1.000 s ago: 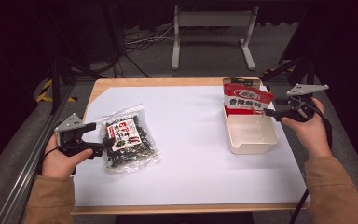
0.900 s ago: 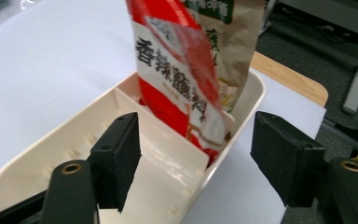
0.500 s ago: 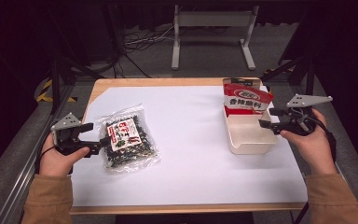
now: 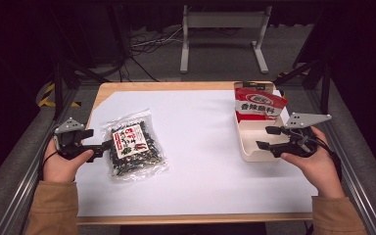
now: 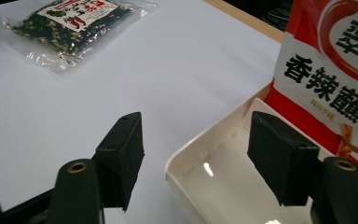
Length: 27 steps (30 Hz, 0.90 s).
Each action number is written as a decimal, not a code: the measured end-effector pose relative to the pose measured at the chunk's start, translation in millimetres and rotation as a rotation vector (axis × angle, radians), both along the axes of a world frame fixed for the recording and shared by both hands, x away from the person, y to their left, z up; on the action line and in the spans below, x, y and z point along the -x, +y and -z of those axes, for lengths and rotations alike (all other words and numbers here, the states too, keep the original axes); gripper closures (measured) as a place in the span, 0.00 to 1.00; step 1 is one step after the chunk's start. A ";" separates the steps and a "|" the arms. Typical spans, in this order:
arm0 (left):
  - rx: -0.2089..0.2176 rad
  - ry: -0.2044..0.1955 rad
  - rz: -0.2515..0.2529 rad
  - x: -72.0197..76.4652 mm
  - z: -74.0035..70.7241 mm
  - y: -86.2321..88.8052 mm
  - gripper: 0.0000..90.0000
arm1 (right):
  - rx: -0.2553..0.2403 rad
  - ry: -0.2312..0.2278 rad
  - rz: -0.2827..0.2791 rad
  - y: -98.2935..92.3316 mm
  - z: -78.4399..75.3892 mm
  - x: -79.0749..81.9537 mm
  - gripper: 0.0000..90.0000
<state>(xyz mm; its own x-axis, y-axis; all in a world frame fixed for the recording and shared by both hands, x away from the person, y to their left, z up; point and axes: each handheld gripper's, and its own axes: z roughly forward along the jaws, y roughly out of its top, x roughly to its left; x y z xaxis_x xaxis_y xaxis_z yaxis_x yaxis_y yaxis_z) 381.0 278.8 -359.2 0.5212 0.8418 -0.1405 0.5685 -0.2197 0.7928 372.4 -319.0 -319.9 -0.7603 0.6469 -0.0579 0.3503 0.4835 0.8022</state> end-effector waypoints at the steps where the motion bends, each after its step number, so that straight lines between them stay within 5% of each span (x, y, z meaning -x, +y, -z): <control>1: 0.000 0.000 0.000 0.0 0.0 0.0 0.14 | 0.006 0.005 -0.003 1.7 0.7 0.1 0.40; 13: -0.019 0.077 -0.087 -17.0 29.7 2.2 0.14 | 0.020 -0.020 -0.033 21.2 -1.2 10.7 0.39; 27: -0.003 0.152 -0.081 -37.0 62.1 -1.3 0.12 | 0.050 0.000 -0.037 30.4 12.5 6.2 0.37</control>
<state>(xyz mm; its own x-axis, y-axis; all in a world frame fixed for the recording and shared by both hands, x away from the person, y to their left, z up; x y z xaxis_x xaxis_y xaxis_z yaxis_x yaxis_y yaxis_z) 418.0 277.5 -421.3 0.4250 0.8805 -0.2098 0.6976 -0.1709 0.6958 366.2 -288.5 -332.3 -0.7838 0.6145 -0.0898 0.3310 0.5357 0.7768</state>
